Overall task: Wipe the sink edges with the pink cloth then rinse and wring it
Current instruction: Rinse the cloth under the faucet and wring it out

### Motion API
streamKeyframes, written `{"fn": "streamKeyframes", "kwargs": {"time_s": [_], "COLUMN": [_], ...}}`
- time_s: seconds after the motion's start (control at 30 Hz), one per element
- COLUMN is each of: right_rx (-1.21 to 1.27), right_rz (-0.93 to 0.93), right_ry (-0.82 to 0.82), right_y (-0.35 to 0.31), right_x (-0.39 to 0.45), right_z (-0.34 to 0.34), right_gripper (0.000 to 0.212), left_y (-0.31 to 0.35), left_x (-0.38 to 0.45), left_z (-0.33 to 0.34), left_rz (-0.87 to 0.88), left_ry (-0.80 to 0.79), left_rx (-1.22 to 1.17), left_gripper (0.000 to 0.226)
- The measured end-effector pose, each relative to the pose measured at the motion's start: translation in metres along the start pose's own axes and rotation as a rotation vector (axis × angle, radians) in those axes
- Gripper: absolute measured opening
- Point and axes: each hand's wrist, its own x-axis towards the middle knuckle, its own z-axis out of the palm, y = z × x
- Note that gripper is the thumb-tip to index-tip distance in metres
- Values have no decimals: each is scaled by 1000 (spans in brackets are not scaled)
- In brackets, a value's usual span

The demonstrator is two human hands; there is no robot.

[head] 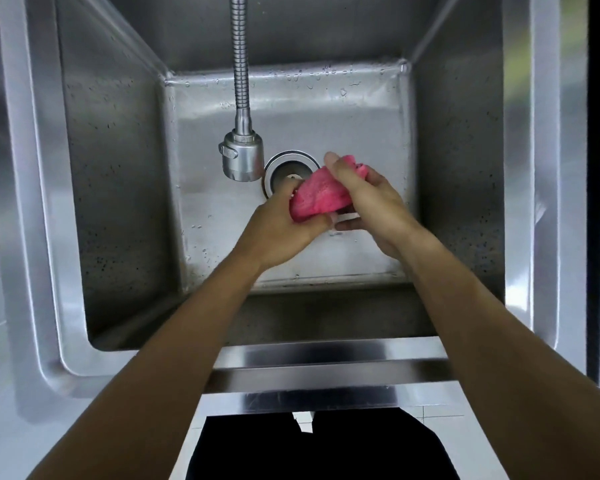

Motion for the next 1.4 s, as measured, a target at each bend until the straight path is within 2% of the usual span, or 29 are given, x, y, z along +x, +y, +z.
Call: {"fn": "streamKeyframes", "kwargs": {"time_s": [0.03,0.1,0.17,0.27,0.37,0.47,0.53,0.63,0.7,0.8,0.87,1.0,1.07,1.13,1.17,1.23,1.33,1.4], "right_rx": [63,92,51,67,82,47,83,95,73,-13,-108,-300,-322,-320,-326,-406,-502,-462], "right_rz": [-16,-38,-61,-105,-135,-142,-123,-121,-131,-197,-268,-372,-392,-387,-383,-390,-391,-386], "right_ry": [-85,-191,-209,-186,-185,-90,-25,31,46,52,26,-69,-125,-184,-196,-184,-190,-214], "right_y": [1,4,7,12,14,14,12,9,6,0,-6,-24,-37,-47,-51,-53,-50,-48], "right_x": [-1,-4,-5,-6,-5,-5,-8,-14,-18,-28,-37,-56,-64,-71,-74,-78,-84,-90], "right_z": [-4,-11,-11,-6,-4,-7,-9,-12,-15,-20,-19,-16,-22,-33,-39,-47,-47,-45], "right_gripper": [46,49,53,47,37,26,24,28,31,24,21,21,21,20,19,16,16,16], "left_y": [-1,-4,-5,-5,-5,-1,1,3,4,5,3,9,13,12,12,14,17,26], "left_x": [-1,0,1,-1,-2,-3,-4,-11,-14,-15,-15,-16,-16,-20,-25,-37,-42,-37], "left_z": [-5,-17,-24,-24,-20,-23,-29,-28,-24,-27,-28,-23,-23,-19,-15,-7,-11,-20], "left_rz": [12,54,22,-68,-111,-131,-148,-78,-60,-176,-223,-60,24,89,115,203,505,537], "left_ry": [-89,-159,-232,-339,-284,-236,-169,-142,-51,116,115,-48,-126,-203,-193,-54,175,132], "left_rx": [-113,-62,15,-124,-306,-395,-410,-335,-297,-402,-401,-330,-361,-395,-383,-237,231,406], "left_gripper": [42,29,21,17,30,20,20,33,31,17,23,67,77,76,70,57,68,73]}}
